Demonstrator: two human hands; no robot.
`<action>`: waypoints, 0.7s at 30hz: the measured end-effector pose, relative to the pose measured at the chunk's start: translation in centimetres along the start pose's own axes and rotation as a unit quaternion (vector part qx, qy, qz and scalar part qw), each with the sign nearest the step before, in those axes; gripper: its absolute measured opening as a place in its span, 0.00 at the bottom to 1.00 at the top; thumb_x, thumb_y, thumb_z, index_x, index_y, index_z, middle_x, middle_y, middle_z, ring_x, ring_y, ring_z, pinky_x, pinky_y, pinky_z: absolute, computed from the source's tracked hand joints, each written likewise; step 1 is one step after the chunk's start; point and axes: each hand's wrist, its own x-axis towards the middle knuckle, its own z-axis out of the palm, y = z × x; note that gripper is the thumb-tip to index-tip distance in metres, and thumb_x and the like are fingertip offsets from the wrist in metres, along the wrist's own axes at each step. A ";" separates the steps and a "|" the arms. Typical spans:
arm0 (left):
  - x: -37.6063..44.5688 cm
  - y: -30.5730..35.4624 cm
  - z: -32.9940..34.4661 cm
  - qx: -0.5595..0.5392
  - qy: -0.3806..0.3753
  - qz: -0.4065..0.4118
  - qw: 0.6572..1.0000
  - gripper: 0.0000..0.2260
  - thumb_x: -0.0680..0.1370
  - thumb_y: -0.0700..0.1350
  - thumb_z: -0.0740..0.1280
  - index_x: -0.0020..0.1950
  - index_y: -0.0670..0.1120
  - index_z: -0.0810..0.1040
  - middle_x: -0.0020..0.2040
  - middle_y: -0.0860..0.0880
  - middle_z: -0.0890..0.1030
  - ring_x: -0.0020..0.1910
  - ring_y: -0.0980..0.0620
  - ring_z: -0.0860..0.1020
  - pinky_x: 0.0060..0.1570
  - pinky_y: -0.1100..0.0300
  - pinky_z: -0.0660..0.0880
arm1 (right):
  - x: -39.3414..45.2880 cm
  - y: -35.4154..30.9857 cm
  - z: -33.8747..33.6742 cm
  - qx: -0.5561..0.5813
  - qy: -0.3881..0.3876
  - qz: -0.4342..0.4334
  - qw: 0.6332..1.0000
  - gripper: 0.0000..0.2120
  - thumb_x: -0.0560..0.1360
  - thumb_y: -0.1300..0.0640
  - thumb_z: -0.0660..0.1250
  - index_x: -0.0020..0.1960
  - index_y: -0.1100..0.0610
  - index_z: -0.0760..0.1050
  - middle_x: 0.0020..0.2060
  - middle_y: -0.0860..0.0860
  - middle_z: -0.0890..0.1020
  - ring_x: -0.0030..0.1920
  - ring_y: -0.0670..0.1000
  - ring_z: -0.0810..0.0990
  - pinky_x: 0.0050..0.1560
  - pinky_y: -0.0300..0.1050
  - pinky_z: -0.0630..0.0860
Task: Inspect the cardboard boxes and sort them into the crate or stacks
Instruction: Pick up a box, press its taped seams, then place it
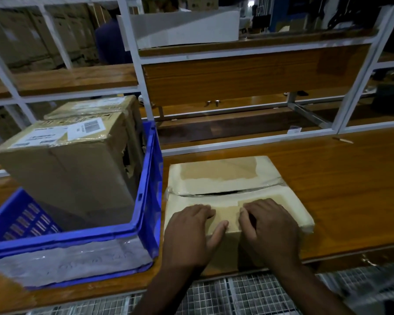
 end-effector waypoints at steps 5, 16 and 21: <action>0.5 -0.2 -0.3 0.004 -0.023 -0.002 1.000 0.26 0.78 0.69 0.54 0.62 0.55 0.79 0.58 0.59 0.79 0.58 0.58 0.75 0.58 0.59 0.71 | -0.4 0.3 -0.3 0.001 -0.029 -0.035 0.999 0.12 0.77 0.48 0.61 0.46 0.52 0.81 0.41 0.46 0.82 0.42 0.47 0.77 0.43 0.40 0.66; 6.6 -0.6 -0.3 -0.021 -0.064 -0.014 0.998 0.30 0.82 0.58 0.64 0.81 0.50 0.61 0.80 0.51 0.62 0.79 0.54 0.59 0.77 0.55 0.59 | 7.2 0.2 1.1 -0.015 -0.199 -0.014 0.980 0.21 0.81 0.47 0.61 0.73 0.50 0.70 0.72 0.47 0.72 0.71 0.48 0.68 0.73 0.47 0.61; 8.6 -2.0 1.4 0.058 -0.184 -0.005 0.981 0.33 0.83 0.65 0.51 0.83 0.47 0.54 0.83 0.49 0.53 0.82 0.54 0.50 0.80 0.48 0.47 | 8.9 1.4 2.6 -0.049 -0.324 -0.049 0.944 0.26 0.84 0.44 0.52 0.79 0.52 0.60 0.79 0.48 0.60 0.79 0.48 0.54 0.79 0.54 0.50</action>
